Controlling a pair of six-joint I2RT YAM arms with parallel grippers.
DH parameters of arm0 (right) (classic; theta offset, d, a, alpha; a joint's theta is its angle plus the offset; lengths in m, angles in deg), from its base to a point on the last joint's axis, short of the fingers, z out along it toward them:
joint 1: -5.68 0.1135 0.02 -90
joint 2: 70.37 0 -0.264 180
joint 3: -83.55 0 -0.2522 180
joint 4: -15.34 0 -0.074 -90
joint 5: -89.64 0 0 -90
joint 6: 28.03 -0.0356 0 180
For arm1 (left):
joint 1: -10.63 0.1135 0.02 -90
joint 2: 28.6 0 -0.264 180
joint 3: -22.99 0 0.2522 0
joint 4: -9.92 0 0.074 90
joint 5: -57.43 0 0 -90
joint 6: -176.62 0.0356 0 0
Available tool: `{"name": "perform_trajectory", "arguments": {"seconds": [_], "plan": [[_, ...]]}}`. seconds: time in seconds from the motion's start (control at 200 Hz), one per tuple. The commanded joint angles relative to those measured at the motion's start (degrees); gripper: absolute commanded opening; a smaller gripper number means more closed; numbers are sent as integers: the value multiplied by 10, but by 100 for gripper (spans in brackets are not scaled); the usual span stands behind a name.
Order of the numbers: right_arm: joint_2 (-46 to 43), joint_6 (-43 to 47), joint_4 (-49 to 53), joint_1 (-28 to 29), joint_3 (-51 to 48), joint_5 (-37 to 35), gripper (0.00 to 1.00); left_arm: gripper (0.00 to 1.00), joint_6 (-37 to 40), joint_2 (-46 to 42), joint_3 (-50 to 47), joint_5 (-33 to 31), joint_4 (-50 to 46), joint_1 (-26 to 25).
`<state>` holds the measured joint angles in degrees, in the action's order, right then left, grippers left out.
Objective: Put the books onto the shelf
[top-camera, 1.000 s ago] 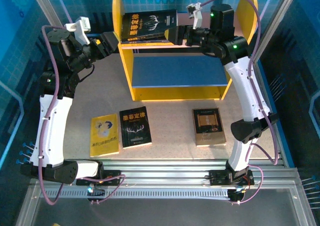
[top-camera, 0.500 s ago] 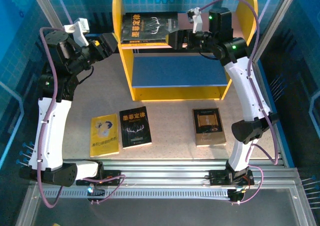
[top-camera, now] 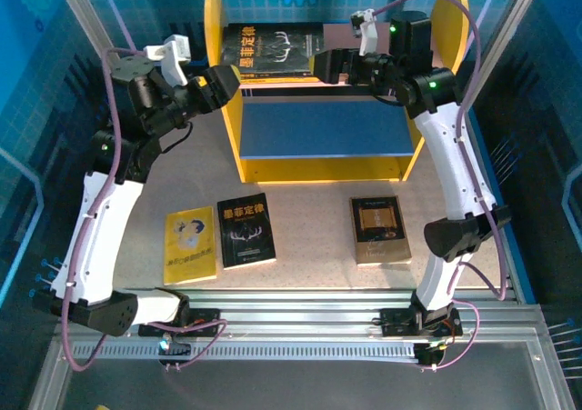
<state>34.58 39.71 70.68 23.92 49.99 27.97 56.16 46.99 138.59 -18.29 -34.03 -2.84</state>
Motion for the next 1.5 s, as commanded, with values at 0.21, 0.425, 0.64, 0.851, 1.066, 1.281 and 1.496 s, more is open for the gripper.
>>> {"name": "perform_trajectory", "arguments": {"seconds": [0.21,0.425,0.64,0.851,1.066,1.281,1.496], "plan": [[25,-28,-44,-9,26,46,85,70,17,45,53,-25,-8,-33],[37,-30,-46,-9,41,57,85,70,21,67,68,-25,-10,-34],[36,-24,-41,-11,42,53,84,70,22,78,79,-26,-12,-35],[39,-24,-47,-11,48,61,84,70,28,87,82,-36,-17,-37],[40,-27,-57,-12,49,70,84,70,33,98,92,-40,-23,-39],[51,-31,-60,-12,63,81,84,70,35,107,99,-42,-25,-39],[65,-38,-63,-12,78,93,84,70,38,115,107,-43,-29,-39]]}}
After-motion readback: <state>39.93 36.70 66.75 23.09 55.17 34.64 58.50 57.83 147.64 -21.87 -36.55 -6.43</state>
